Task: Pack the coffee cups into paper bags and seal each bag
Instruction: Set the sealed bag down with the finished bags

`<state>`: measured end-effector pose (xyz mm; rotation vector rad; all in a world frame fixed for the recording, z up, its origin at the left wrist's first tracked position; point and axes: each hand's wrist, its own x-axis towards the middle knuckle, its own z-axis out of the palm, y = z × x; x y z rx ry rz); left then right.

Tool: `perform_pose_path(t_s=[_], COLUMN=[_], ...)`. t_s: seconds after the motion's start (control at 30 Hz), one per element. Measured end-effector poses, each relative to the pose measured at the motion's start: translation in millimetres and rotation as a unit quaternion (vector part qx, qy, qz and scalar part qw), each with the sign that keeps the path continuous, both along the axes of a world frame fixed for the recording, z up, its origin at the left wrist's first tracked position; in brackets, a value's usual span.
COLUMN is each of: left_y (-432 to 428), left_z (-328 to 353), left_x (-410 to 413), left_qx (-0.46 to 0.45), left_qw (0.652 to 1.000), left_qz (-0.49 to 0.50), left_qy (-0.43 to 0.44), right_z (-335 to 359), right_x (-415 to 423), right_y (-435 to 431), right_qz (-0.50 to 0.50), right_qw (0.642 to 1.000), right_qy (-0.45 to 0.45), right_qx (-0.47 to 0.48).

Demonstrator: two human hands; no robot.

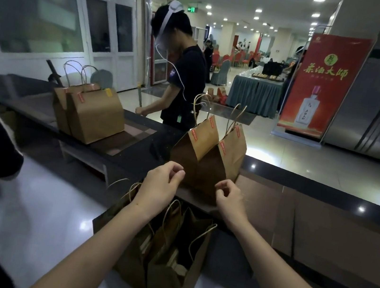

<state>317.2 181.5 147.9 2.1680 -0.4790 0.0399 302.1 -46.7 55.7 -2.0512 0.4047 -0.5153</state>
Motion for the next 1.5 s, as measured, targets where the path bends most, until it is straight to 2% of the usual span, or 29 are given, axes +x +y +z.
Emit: perform_pose_path(t_s=[0.27, 0.43, 0.57, 0.73, 0.87, 1.23, 1.5], left_y=[29, 39, 42, 35, 29, 19, 9], left_z=[-27, -50, -76, -109, -133, -153, -148], left_x=[-54, -83, -96, -107, -112, -125, -137], left_qx=[0.005, 0.017, 0.047, 0.104, 0.156, 0.243, 0.199], left_qw=[0.998, 0.997, 0.995, 0.99, 0.982, 0.959, 0.959], left_qz=[0.052, 0.07, 0.079, 0.086, 0.09, 0.141, 0.174], left_qy=[0.02, 0.031, 0.049, 0.041, 0.061, 0.044, 0.103], right_z=[-9, -15, -26, -43, -41, -38, -32], right_x=[5, 5, 7, 7, 7, -7, -30], right_y=[21, 21, 21, 20, 25, 27, 19], right_qz=[0.09, 0.124, 0.158, 0.2, 0.193, 0.199, 0.188], right_qw=[0.995, 0.989, 0.971, 0.913, 0.895, 0.861, 0.881], right_qy=[0.044, 0.078, 0.116, 0.121, 0.12, 0.157, 0.158], right_qx=[0.0, -0.033, -0.136, -0.335, -0.384, -0.442, -0.404])
